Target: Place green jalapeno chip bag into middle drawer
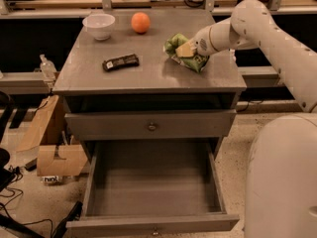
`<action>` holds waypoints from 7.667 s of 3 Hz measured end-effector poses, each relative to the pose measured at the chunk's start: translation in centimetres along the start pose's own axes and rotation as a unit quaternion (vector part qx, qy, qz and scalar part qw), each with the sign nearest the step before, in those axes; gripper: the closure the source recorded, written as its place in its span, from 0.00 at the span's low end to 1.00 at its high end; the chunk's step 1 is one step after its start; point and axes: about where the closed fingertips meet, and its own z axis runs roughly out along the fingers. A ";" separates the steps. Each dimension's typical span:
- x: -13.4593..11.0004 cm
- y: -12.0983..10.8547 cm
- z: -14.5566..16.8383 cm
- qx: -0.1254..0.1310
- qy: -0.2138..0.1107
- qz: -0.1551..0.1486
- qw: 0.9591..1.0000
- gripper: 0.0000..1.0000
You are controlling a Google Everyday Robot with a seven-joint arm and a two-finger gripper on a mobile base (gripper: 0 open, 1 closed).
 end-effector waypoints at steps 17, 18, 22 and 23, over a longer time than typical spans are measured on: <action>-8.7 18.9 -8.8 0.001 0.022 -0.116 0.993 1.00; -5.1 23.1 -14.4 0.017 -0.021 -0.110 0.994 1.00; 3.0 21.1 -19.3 0.037 -0.047 -0.063 0.996 1.00; 8.5 21.2 -16.5 0.008 -0.049 -0.019 0.999 1.00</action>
Offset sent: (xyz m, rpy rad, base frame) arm -0.1581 -0.0332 0.2595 -0.0038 -0.4870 0.0835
